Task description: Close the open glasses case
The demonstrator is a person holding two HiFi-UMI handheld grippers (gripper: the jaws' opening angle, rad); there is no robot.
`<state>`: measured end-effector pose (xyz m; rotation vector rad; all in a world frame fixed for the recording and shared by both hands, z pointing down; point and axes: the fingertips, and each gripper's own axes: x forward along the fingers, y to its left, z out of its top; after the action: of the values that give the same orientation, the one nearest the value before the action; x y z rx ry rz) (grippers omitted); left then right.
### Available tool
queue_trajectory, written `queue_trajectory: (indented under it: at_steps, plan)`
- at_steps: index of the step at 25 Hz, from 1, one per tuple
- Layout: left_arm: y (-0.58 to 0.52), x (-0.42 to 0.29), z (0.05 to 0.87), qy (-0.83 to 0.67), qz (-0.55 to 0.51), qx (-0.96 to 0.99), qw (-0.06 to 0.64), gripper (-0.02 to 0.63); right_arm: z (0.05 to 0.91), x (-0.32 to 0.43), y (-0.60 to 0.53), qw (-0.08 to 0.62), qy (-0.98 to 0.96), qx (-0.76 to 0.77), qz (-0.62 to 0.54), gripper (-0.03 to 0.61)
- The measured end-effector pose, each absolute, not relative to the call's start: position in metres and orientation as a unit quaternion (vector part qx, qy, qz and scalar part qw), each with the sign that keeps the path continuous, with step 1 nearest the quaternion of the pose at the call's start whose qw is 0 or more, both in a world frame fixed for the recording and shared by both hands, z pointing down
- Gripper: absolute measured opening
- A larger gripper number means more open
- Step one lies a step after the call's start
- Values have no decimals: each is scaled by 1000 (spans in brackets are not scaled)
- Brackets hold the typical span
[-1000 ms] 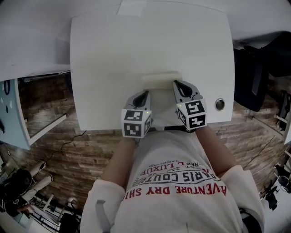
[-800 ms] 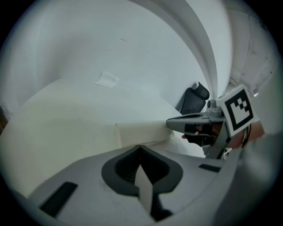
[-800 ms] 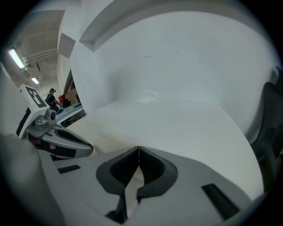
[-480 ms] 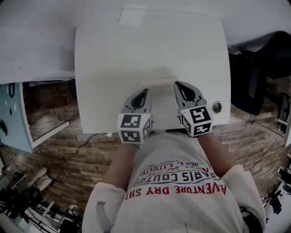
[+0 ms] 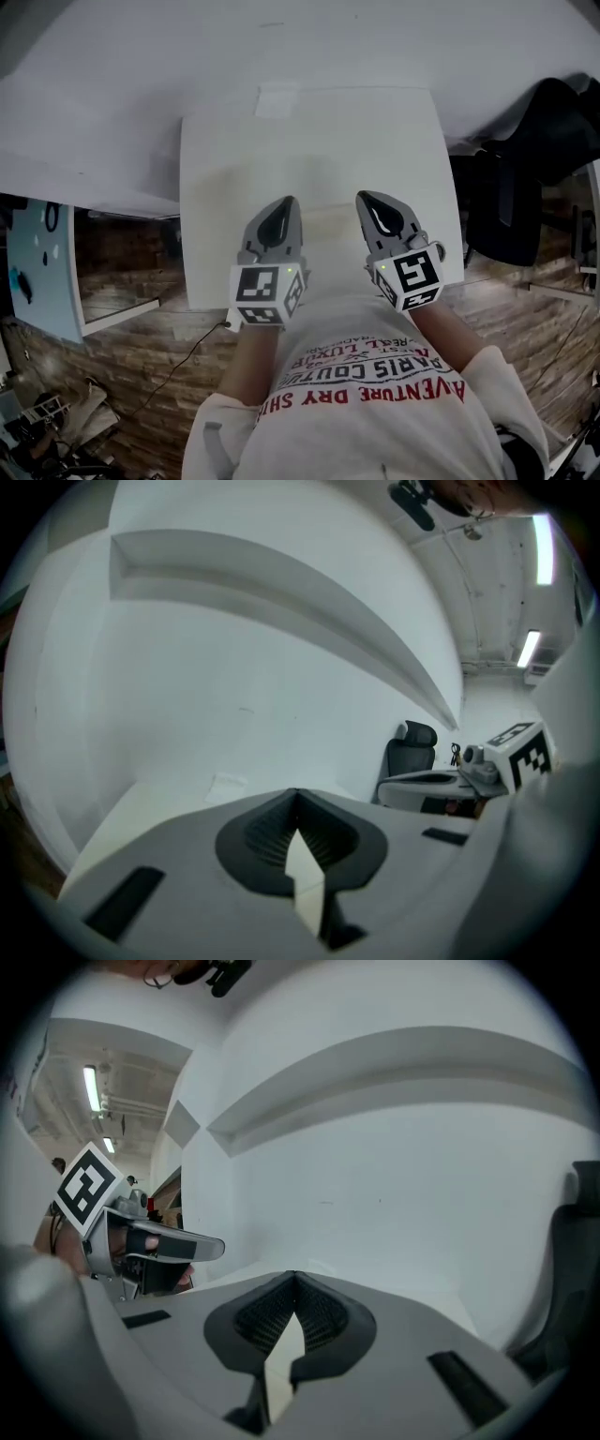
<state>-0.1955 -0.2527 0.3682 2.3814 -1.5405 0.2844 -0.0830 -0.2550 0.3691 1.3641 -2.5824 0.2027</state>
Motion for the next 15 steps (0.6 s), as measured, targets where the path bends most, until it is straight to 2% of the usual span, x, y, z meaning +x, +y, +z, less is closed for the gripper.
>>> queue_trajectory:
  at_steps: [4,15]
  plan:
    - [-252,-191,347,-536,95,832,111,-2,360,-81,-248,100,-879,462,61,12]
    - [-249,-181,332,-522,64,845,99,-2,349,-75,-246,84,-880,463,64,12]
